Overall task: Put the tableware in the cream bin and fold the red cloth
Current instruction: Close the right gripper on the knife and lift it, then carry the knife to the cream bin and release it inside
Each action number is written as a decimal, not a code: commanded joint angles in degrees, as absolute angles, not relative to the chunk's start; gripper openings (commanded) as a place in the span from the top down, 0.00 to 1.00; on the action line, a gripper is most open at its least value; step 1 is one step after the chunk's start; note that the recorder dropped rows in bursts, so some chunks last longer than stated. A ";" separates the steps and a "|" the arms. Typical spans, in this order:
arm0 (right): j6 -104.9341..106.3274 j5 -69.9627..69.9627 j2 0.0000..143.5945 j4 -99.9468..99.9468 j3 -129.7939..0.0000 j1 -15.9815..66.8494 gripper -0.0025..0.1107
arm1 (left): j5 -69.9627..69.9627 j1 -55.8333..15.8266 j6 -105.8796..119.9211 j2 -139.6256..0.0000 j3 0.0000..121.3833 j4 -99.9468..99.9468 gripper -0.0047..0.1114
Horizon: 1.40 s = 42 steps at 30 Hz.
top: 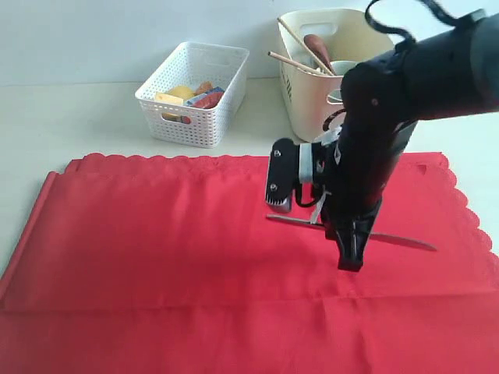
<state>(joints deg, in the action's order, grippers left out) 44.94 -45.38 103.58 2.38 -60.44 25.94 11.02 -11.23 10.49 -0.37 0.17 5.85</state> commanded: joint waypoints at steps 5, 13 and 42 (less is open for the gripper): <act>29.99 -35.82 93.78 15.29 -61.47 25.95 0.98 | 10.97 -11.58 10.38 0.00 0.00 5.88 0.95; 19.21 -31.14 93.65 16.24 -72.45 22.64 0.98 | 10.97 -11.58 10.24 0.00 0.00 5.88 0.95; -7.74 2.28 113.04 14.89 -86.48 9.95 0.98 | 10.97 -11.58 10.42 0.00 0.00 5.88 0.95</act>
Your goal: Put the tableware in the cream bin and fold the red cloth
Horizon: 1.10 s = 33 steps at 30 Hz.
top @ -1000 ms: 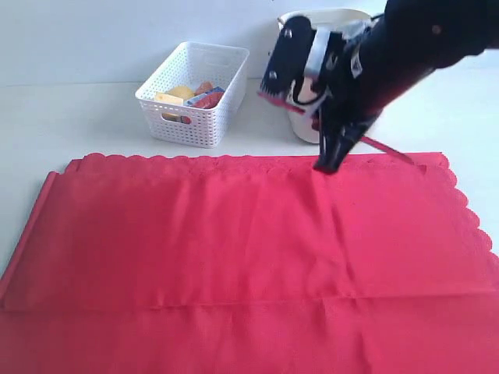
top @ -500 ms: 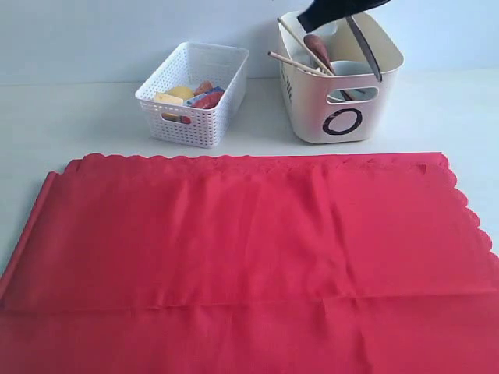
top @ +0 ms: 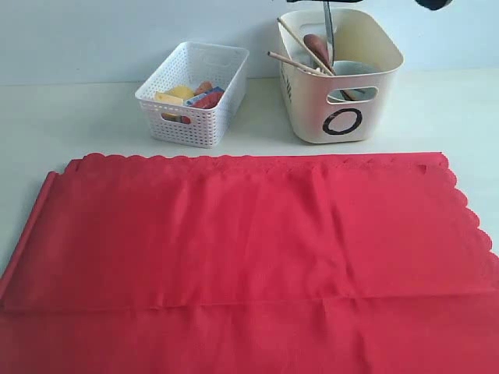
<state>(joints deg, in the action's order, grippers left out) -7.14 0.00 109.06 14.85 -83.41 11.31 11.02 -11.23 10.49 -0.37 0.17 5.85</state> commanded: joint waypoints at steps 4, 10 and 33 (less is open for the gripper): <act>-11.16 2.28 116.08 14.89 -88.53 8.59 0.98 | 10.97 -11.58 10.42 0.00 0.00 5.88 0.95; -11.59 2.28 117.68 15.46 -89.00 8.18 0.87 | 10.97 -11.58 10.30 0.00 0.00 5.88 0.95; -10.13 -32.31 93.31 19.83 -89.00 8.18 0.60 | 10.97 -11.58 10.36 0.00 0.00 5.88 0.95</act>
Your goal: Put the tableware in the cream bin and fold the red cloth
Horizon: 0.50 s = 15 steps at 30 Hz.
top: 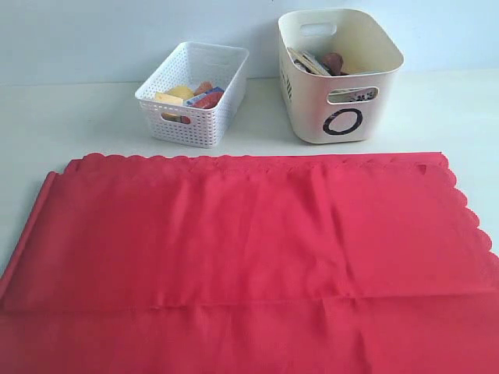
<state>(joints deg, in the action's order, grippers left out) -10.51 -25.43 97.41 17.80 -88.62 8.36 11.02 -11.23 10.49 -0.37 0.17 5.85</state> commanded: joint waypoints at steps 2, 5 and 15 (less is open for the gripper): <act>-10.13 -37.04 90.40 21.56 -89.00 8.18 0.64 | 10.97 -11.58 10.27 0.00 0.00 5.88 0.95; -10.13 -42.94 85.53 22.59 -88.89 8.18 0.70 | 10.97 -11.58 10.27 0.00 0.00 5.88 0.95; -13.48 -34.66 67.43 19.88 -73.11 8.18 0.98 | 10.97 -11.58 10.27 0.00 0.00 5.88 0.95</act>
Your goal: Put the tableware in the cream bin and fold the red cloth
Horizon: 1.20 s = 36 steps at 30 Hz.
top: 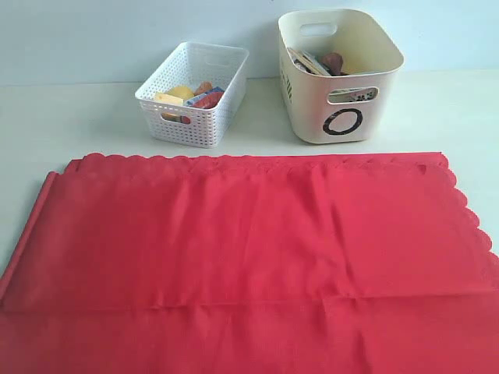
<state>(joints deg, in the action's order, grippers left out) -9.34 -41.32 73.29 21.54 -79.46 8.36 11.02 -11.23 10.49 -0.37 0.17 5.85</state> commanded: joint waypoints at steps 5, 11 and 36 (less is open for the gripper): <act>-16.16 -22.92 57.58 15.91 -60.02 8.32 0.98 | 10.97 -11.58 10.40 0.00 0.00 5.88 0.95; -17.18 -11.92 45.52 14.12 -44.83 8.32 0.98 | 10.97 -11.58 10.23 0.00 0.00 5.88 0.95; -17.04 10.65 22.16 5.97 -4.02 8.32 0.98 | 10.97 -11.58 10.23 0.00 0.00 5.88 0.95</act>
